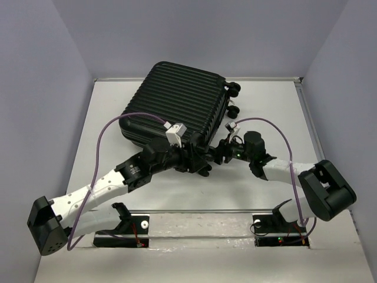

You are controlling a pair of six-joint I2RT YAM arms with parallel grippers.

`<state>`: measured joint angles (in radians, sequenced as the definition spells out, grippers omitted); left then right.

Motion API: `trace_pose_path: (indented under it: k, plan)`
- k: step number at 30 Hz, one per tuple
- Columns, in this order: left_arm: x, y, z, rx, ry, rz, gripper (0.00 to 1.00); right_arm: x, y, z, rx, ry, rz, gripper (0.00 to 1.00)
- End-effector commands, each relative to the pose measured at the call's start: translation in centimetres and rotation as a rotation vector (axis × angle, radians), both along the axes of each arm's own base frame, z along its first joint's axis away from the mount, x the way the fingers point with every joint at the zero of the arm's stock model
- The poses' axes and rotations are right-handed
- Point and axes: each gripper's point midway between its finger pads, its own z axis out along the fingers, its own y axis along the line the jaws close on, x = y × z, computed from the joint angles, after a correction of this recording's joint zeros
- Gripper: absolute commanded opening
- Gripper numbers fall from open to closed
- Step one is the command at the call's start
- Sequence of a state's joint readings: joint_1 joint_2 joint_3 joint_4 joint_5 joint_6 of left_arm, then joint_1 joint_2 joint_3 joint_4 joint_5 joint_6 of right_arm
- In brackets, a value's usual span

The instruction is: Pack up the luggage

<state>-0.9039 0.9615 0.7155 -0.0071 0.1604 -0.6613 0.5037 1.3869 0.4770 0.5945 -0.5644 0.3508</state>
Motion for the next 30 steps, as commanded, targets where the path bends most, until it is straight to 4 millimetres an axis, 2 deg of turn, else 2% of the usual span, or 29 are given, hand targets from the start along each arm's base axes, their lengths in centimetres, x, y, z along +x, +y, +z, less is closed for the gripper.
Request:
trace_pose_path:
  k: [1,9,13,15,16,20,23,28,29,30]
  plan:
    - [0.8,-2.7,3.8,-0.143,-0.062,-0.031,0.77,1.1,1.5,2.8,0.088,-0.154,0.056,0.56]
    - [1.9,-4.0,3.4,-0.138,-0.061,-0.024,0.77,1.0,2.3,4.7,0.164,-0.218,0.102,0.55]
    - [2.4,-4.3,4.0,-0.166,-0.073,-0.003,0.77,0.8,2.8,4.8,0.195,-0.209,0.13,0.52]
    - [2.6,-4.4,4.3,-0.177,-0.078,0.008,0.77,0.7,3.0,4.8,0.216,-0.201,0.14,0.46]
    - [2.7,-4.5,4.4,-0.184,-0.083,0.011,0.77,0.7,3.0,4.8,0.218,-0.197,0.138,0.38]
    - [3.5,-4.6,4.6,-0.184,-0.1,0.038,0.77,0.8,2.9,4.7,0.223,-0.181,0.115,0.19]
    - [4.1,-4.6,5.0,-0.206,-0.114,0.067,0.73,0.3,2.6,4.2,0.236,-0.15,0.088,0.09]
    - [5.5,-5.0,6.5,-0.252,-0.149,0.124,0.72,-0.1,1.5,3.8,0.282,-0.116,0.006,0.07]
    - [5.9,-5.0,7.4,-0.267,-0.17,0.136,0.71,0.0,1.2,3.7,0.289,-0.111,-0.022,0.07]
    - [6.1,-5.1,7.2,-0.264,-0.169,0.141,0.72,-0.4,1.3,3.7,0.298,-0.105,-0.022,0.07]
